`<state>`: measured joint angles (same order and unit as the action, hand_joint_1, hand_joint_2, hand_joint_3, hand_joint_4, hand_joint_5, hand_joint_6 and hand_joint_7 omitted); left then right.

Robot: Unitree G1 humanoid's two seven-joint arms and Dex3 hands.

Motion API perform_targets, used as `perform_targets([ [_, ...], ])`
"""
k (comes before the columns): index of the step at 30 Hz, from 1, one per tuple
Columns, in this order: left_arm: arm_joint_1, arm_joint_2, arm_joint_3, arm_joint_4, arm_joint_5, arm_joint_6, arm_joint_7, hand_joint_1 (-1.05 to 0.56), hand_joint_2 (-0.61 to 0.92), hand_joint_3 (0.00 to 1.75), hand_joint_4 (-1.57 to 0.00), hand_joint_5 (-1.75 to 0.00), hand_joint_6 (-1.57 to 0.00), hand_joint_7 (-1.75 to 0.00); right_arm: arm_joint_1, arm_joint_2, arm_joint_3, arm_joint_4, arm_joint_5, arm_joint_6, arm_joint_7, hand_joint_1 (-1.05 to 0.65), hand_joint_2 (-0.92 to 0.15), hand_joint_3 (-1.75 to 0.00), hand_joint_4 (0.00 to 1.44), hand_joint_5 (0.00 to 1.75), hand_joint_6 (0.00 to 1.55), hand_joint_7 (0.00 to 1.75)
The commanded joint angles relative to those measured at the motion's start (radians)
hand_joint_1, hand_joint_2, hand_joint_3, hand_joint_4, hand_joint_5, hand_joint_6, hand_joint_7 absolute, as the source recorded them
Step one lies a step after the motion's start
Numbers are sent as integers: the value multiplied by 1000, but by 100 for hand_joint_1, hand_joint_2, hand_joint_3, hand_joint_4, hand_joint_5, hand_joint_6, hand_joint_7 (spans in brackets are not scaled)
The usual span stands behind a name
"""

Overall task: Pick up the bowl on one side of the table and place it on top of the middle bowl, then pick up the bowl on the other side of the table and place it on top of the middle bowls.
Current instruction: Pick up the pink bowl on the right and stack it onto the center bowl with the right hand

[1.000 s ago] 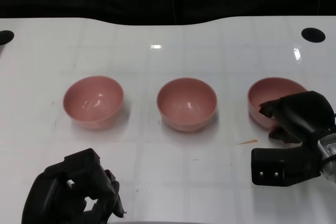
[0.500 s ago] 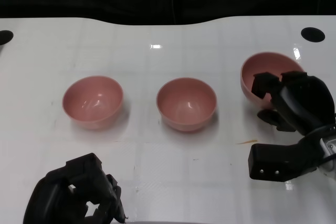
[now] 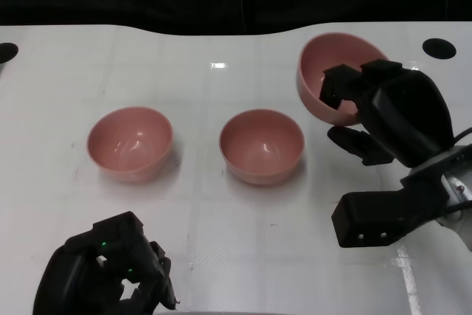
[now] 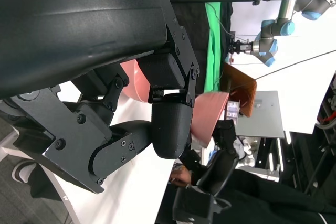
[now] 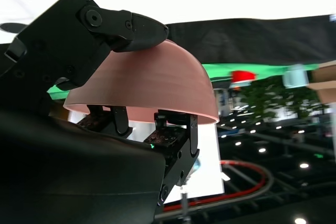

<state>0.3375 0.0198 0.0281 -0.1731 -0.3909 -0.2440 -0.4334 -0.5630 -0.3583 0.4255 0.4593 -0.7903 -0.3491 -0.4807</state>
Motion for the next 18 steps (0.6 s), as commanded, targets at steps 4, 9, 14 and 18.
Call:
perform_targets([
  [4,-3,7,2,11,12,-17,-1,-18,46,115,-99,-154,-96,-136,1,8,-12,-83,33,-12,116,-22,-46,-121,93,175,73,175],
  [9,-2,6,-1,5,10,-7,3,-16,43,120,-100,-152,-96,-136,-18,29,-6,-81,25,-35,145,-20,-44,-119,93,175,74,175],
  [14,-1,2,-4,1,18,-10,12,-16,42,121,-100,-152,-97,-135,-54,63,19,-7,20,-90,138,-18,-43,-118,93,175,75,175],
  [18,2,0,-4,-2,26,-11,14,-16,43,120,-99,-152,-97,-135,-82,89,48,55,-6,-111,135,-20,-46,-114,92,175,73,175],
])
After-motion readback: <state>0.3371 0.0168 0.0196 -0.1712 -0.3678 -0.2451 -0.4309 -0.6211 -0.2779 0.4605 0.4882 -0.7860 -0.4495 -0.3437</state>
